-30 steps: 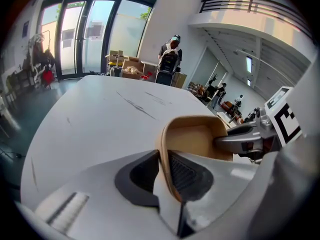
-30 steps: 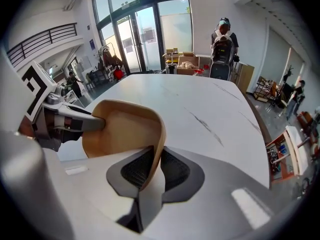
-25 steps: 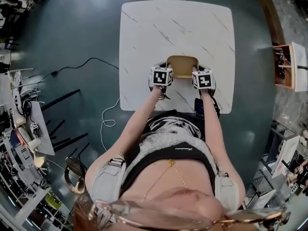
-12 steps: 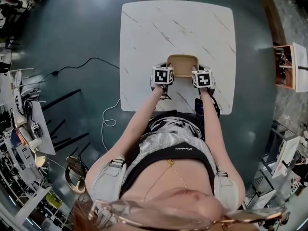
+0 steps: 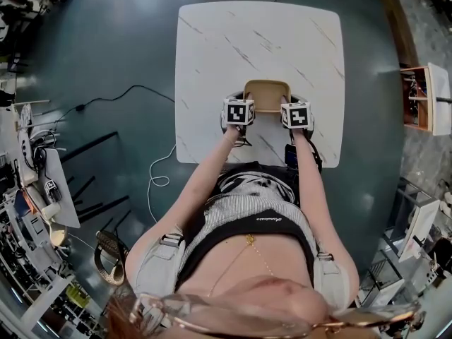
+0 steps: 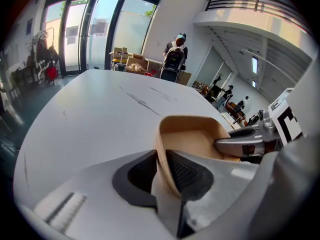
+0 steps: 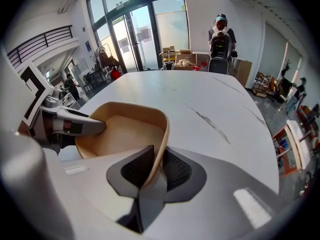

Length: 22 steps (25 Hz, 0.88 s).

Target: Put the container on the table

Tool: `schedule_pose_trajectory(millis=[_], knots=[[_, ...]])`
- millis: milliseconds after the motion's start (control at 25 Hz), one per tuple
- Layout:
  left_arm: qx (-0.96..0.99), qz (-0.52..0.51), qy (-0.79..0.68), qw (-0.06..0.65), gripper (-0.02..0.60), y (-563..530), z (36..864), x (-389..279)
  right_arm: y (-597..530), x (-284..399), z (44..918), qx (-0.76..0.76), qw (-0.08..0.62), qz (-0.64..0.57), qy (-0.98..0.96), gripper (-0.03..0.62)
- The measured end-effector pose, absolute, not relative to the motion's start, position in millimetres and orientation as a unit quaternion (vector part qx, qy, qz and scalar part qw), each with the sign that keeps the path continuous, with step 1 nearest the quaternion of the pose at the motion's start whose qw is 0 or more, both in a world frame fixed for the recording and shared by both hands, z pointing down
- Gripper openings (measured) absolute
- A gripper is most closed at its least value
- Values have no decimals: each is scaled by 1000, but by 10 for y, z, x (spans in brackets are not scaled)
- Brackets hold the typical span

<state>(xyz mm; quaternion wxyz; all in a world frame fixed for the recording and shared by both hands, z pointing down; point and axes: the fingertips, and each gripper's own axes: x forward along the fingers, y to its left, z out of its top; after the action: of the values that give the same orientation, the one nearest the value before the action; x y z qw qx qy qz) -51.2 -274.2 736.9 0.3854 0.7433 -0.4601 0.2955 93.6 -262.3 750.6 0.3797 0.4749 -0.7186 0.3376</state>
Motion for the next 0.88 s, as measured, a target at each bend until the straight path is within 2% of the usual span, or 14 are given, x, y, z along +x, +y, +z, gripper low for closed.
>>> schedule_pose_trajectory(millis=[880], knots=[[745, 295, -463, 380, 46, -2751, 7352, -509, -2617, 936, 7522, 476, 372, 342, -719, 75]])
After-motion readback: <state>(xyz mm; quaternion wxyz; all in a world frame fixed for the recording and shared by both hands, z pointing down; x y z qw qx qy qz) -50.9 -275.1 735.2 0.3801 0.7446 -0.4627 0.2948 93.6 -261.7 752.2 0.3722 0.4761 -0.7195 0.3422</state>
